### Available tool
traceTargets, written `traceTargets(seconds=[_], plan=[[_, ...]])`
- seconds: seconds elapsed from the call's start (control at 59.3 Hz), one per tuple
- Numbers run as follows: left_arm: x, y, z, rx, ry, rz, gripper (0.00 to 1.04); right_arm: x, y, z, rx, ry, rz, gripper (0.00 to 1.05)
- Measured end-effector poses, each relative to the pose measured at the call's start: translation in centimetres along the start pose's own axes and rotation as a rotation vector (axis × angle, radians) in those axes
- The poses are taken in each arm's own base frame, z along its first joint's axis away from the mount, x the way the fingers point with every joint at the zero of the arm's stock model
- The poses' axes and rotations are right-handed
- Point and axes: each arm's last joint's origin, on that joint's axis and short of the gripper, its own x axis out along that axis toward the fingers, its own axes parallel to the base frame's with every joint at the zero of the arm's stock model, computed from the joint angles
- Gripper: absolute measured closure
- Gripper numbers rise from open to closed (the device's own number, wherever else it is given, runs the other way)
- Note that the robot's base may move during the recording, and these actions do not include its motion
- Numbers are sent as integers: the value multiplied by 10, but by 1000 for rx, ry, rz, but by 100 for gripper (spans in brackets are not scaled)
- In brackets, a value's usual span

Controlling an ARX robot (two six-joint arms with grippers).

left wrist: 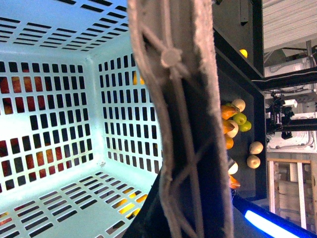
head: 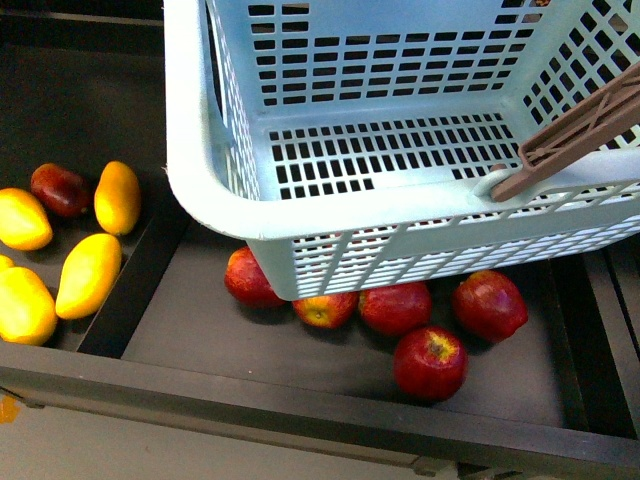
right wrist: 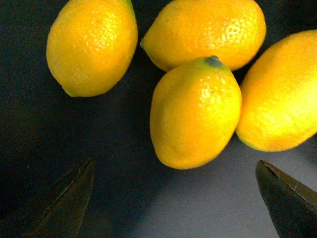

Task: Pick lemon and mango into basket

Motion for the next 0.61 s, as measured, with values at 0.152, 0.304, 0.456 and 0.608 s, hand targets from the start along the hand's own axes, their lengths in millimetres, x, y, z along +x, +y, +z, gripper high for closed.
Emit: traceTargets(seconds=[0.152, 0.304, 0.456, 0.608], plan=[[0, 0, 0, 0, 0, 0, 100, 11, 2, 0, -2, 10, -12, 9], [0, 0, 0, 0, -1, 1, 100, 21, -1, 0, 0, 14, -34, 9], [0, 0, 0, 0, 0, 0, 100, 30, -1, 2, 1, 12, -44, 9], [0, 0, 0, 0, -1, 0, 100, 37, 2, 8, 3, 4, -45, 9]])
